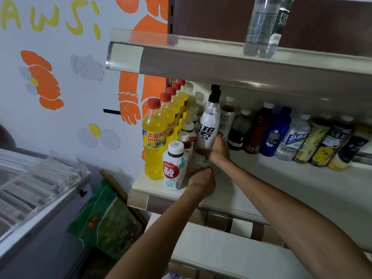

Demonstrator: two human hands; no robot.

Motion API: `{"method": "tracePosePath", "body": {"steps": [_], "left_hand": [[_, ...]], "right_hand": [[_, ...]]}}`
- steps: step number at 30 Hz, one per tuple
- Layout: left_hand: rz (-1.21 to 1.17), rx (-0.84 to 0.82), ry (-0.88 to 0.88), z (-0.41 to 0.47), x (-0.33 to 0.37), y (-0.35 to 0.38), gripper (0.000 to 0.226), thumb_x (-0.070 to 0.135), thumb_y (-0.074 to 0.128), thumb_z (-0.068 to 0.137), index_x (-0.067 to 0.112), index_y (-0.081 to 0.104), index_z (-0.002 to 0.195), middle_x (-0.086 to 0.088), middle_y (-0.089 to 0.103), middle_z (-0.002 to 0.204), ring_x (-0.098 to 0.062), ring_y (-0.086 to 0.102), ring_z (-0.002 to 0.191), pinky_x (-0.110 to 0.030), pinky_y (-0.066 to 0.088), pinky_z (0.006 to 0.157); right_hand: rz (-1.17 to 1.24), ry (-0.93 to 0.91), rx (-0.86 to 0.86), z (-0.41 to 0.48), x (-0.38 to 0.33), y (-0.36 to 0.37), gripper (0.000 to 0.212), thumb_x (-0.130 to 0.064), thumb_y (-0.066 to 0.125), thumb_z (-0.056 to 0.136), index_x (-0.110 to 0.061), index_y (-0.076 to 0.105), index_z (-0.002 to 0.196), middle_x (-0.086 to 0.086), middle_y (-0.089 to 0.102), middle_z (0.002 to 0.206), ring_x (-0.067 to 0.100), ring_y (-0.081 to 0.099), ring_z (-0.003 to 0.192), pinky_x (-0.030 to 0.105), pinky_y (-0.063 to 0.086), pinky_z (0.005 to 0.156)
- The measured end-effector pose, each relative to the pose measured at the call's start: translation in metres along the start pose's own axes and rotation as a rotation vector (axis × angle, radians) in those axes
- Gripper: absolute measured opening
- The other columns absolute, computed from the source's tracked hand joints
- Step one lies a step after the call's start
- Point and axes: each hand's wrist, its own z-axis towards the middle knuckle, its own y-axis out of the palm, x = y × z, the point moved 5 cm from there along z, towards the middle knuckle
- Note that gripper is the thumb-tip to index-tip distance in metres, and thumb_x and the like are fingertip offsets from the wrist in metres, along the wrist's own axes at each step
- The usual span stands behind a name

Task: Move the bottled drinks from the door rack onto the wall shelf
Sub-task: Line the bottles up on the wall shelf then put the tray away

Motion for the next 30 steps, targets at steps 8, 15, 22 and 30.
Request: {"method": "tracePosePath", "body": {"steps": [8,15,22,30], "left_hand": [[-0.039,0.001,-0.009,-0.003,0.0,-0.001,0.026,0.022,0.041,0.102,0.009,0.056,0.118,-0.013,0.062,0.119,-0.029,0.06,0.109,-0.036,0.048,0.092],[-0.094,-0.007,-0.023,0.0,-0.003,0.002,0.029,0.024,0.041,0.102,0.011,0.055,0.124,-0.011,0.061,0.124,-0.026,0.059,0.114,-0.037,0.046,0.096],[-0.118,-0.001,-0.006,0.001,-0.003,0.004,0.027,0.023,0.041,0.103,0.011,0.056,0.121,-0.011,0.062,0.122,-0.025,0.06,0.111,-0.036,0.048,0.097],[-0.076,-0.007,0.005,0.0,-0.002,0.002,0.029,0.022,0.04,0.103,0.01,0.053,0.126,-0.012,0.06,0.127,-0.026,0.058,0.116,-0.035,0.044,0.1]], "right_hand": [[0.082,0.024,-0.011,0.004,-0.002,0.005,0.096,-0.048,0.087,0.058,-0.011,0.038,0.132,0.01,0.055,0.128,0.03,0.056,0.115,0.04,0.05,0.093],[0.014,0.035,-0.214,0.041,0.064,0.044,0.134,-0.068,0.086,0.011,-0.016,0.051,0.13,0.005,0.064,0.126,0.026,0.059,0.117,0.041,0.051,0.098],[0.067,0.018,-0.202,0.023,0.045,0.033,0.091,-0.036,0.095,0.042,-0.009,0.062,0.122,0.011,0.068,0.12,0.028,0.063,0.113,0.044,0.053,0.095],[0.047,-0.035,-0.272,0.014,0.032,0.026,0.072,-0.018,0.092,0.061,-0.006,0.061,0.124,0.011,0.065,0.125,0.026,0.06,0.116,0.036,0.05,0.096]]}}
